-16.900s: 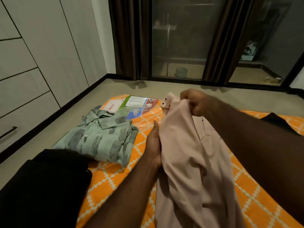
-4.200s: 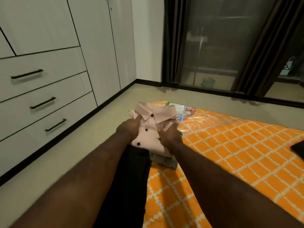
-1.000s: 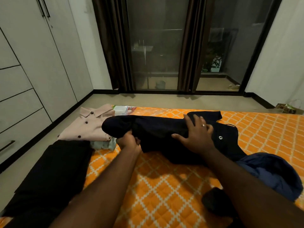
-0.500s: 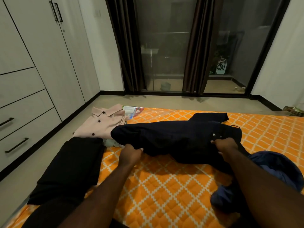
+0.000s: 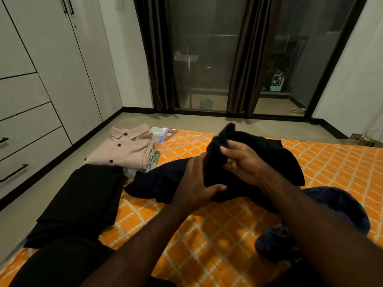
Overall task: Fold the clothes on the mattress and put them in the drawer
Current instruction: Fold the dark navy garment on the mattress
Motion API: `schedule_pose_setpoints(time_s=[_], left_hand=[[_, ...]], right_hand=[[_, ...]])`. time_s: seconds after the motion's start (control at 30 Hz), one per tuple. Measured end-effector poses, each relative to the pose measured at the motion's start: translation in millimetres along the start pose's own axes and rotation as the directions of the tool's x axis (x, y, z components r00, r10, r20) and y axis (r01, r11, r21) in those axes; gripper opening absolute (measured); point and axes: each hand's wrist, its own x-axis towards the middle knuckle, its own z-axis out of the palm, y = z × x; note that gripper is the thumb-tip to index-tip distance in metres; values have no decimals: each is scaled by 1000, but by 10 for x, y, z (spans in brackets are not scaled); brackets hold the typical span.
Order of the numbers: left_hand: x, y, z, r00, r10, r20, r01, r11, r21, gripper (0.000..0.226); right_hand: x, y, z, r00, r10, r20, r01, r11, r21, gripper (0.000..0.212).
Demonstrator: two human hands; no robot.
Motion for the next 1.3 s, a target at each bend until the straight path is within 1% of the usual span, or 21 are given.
schedule_pose_setpoints(time_s=[0.07,0.13,0.27,0.33,0.4,0.47,0.5,0.63,0.7,0.8,0.83,0.9,1.0,1.03,1.07,1.1,1.13,1.2,1.23,1.27,1.3], left_hand=[[-9,33,-11,993,-59,-100,45,990,-135,111],[-15,-10,-79,971,-114,-212,59,966,-253,102],[-20,-139,-234,973,-132,-188,66,944,-323,68],[-7,-133,-251,965,-174,-196,96,931,-351,47],[36,-105,-255,958,-210,-195,114,904,-413,30],[85,-77,-314,945,-254,-208,128,869,-477,21],[112,-61,-368,931,-280,-233,136,861,-491,18],[181,-41,-579,878,-377,-294,163,815,-557,13],[183,-70,-635,849,-437,-298,194,781,-593,8],[179,-145,-704,765,-594,-249,217,602,-768,17],[179,-161,-751,712,-664,-229,224,524,-822,27],[194,-226,-865,625,-766,-151,229,365,-902,37],[188,-266,-1001,601,-796,71,332,167,-928,30],[183,-288,-1014,602,-790,116,369,146,-918,26],[180,-306,-1008,596,-793,125,401,160,-902,24],[184,-351,-989,589,-805,69,438,246,-864,23],[189,-396,-952,581,-813,-49,488,395,-778,26],[173,-428,-847,616,-677,-402,571,736,-363,36],[143,-403,-786,687,-483,-544,514,851,-108,39],[100,-328,-726,752,-227,-618,375,919,119,39],[62,-260,-658,787,32,-616,189,938,289,36]], right_hand=[[-4,30,277,988,53,145,-31,989,-147,49],[13,82,456,968,106,226,-53,972,-230,47],[42,41,548,962,123,245,-68,973,-220,38],[15,-39,528,973,90,214,-11,939,-343,36],[-56,-128,479,990,-5,140,90,787,-611,36],[-142,-189,389,971,-227,71,168,448,-878,36],[-170,-187,327,943,-325,68,181,331,-926,35],[-279,-119,177,850,-523,57,219,253,-942,40],[-291,-63,156,814,-576,77,174,116,-978,55],[-280,21,167,781,-624,34,9,-43,-999,74],[-265,42,158,782,-623,-25,-50,-22,-999,77],[-223,57,80,792,-586,-172,-124,122,-985,76],[-227,21,-116,879,-410,-242,-39,443,-895,37],[-251,18,-155,903,-356,-240,-36,495,-868,25],[-271,23,-174,914,-332,-234,-36,508,-861,26],[-280,42,-175,916,-320,-242,-42,523,-851,33],[-278,55,-166,909,-323,-265,-52,542,-839,37],[-240,75,-129,883,-335,-329,-70,600,-797,35],[-205,84,-111,866,-339,-367,-77,635,-769,30],[-162,88,-104,851,-331,-408,-87,677,-731,26],[-125,88,-87,839,-317,-443,-90,722,-686,22]])
